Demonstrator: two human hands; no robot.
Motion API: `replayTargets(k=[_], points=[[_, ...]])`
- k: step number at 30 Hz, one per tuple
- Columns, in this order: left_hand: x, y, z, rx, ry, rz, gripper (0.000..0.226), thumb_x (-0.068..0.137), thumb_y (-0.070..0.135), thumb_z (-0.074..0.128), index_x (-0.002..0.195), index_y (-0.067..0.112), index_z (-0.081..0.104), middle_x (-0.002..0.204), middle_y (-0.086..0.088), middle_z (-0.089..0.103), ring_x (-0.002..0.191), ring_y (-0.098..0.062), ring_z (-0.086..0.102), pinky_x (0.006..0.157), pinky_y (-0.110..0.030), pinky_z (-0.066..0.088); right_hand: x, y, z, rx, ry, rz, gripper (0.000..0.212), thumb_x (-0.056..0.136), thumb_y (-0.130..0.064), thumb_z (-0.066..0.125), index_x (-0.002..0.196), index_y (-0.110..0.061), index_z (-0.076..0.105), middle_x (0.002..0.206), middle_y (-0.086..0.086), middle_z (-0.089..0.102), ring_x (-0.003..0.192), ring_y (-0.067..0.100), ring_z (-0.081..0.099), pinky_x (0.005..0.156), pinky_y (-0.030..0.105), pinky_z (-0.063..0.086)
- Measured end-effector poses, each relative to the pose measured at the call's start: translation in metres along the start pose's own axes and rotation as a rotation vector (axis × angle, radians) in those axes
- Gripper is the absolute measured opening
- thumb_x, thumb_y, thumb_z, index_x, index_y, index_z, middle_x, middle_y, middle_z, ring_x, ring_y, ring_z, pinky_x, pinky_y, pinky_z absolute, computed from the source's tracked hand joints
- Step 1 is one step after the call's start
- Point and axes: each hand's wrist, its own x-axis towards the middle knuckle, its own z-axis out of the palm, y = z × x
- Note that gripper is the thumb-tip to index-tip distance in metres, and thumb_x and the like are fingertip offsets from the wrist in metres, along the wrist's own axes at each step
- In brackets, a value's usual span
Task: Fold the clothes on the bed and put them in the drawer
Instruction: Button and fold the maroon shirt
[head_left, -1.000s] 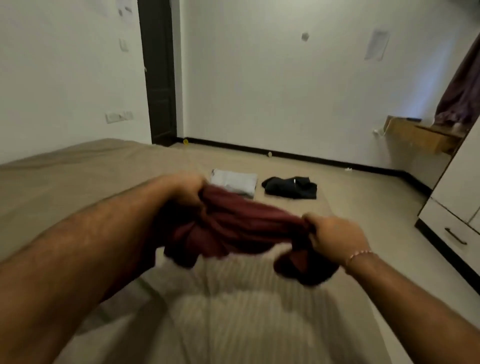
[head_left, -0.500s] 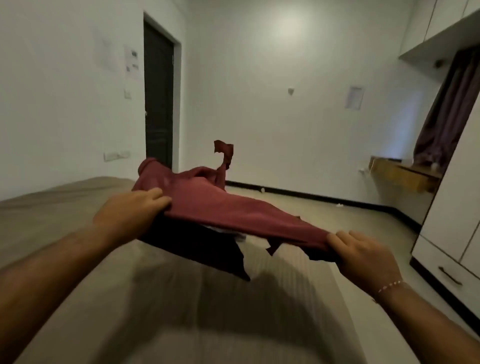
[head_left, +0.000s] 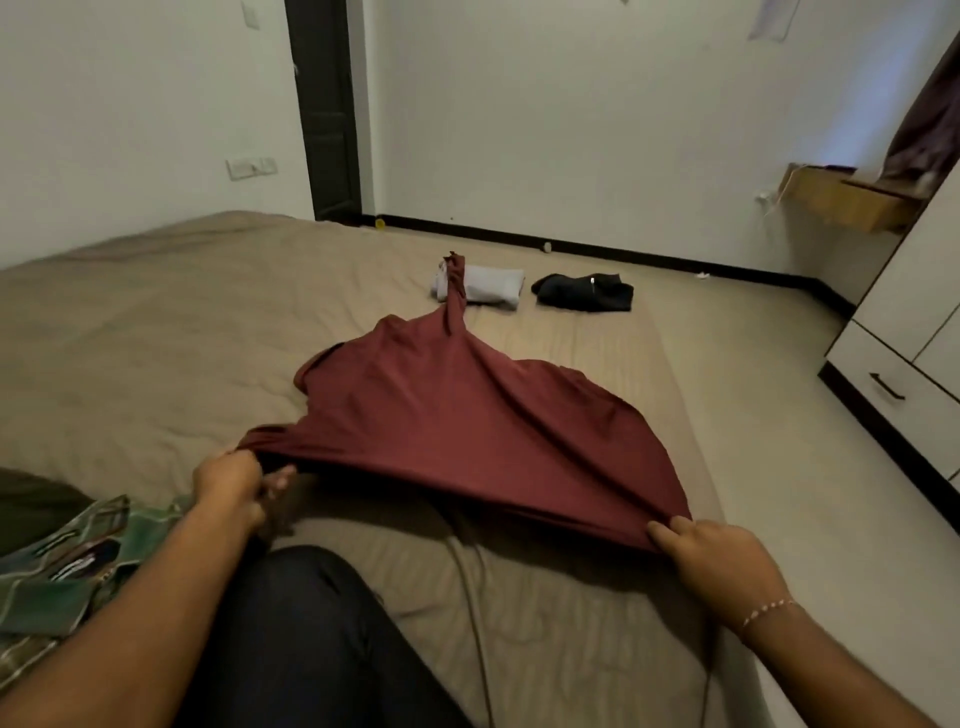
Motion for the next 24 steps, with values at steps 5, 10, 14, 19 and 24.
replayTargets(k=[5, 10, 14, 19, 24], points=[[-0.017, 0.031, 0.002, -0.141, -0.024, 0.396, 0.046, 0.092, -0.006, 0.043, 0.123, 0.019, 0.066, 0.112, -0.009, 0.068, 0.113, -0.032, 0.065, 0.098, -0.042, 0.055, -0.002, -0.001, -0.026, -0.038, -0.081, 0.037, 0.039, 0.092, -0.028, 0.068, 0.131, -0.031, 0.064, 0.101, -0.001, 0.071, 0.077, 0.023, 0.071, 0.059, 0.035, 0.055], [0.010, 0.007, -0.074, 1.179, 0.077, 1.015, 0.039, 0.077, 0.000, 0.074, 0.114, 0.010, 0.076, 0.137, -0.022, 0.053, 0.114, -0.049, 0.056, 0.100, -0.059, 0.045, -0.022, 0.004, -0.013, -0.048, -0.135, -0.004, 0.040, 0.085, -0.024, 0.071, 0.125, -0.028, 0.069, 0.109, 0.003, 0.064, 0.081, 0.026, 0.068, 0.058, 0.038, 0.057], [0.000, 0.005, -0.102, 1.733, -0.156, 0.828, 0.044, 0.077, 0.038, 0.070, 0.116, 0.019, 0.074, 0.119, -0.011, 0.060, 0.096, -0.039, 0.065, 0.084, -0.049, 0.056, -0.040, 0.010, 0.018, 0.006, -0.012, -0.082, 0.047, 0.053, -0.012, 0.088, 0.097, -0.029, 0.081, 0.102, 0.001, 0.065, 0.083, 0.026, 0.065, 0.057, 0.037, 0.049], [-0.047, 0.009, -0.067, 0.995, -0.220, 1.554, 0.029, 0.086, 0.029, 0.060, 0.110, 0.017, 0.072, 0.089, 0.006, 0.064, 0.072, -0.012, 0.060, 0.063, -0.036, 0.053, -0.041, -0.009, 0.035, 0.335, -0.022, 0.006, 0.051, 0.064, -0.025, 0.093, 0.113, -0.024, 0.078, 0.120, -0.001, 0.067, 0.100, 0.026, 0.068, 0.078, 0.041, 0.058], [0.005, -0.019, -0.025, 1.324, -0.951, 0.845, 0.084, 0.065, 0.095, 0.059, 0.137, 0.053, 0.047, 0.142, 0.013, 0.055, 0.128, -0.004, 0.054, 0.111, -0.030, 0.045, -0.041, -0.037, 0.053, 0.432, -0.093, -0.026, 0.061, 0.077, -0.043, 0.064, 0.138, -0.036, 0.064, 0.141, -0.008, 0.061, 0.124, 0.019, 0.061, 0.097, 0.040, 0.054]])
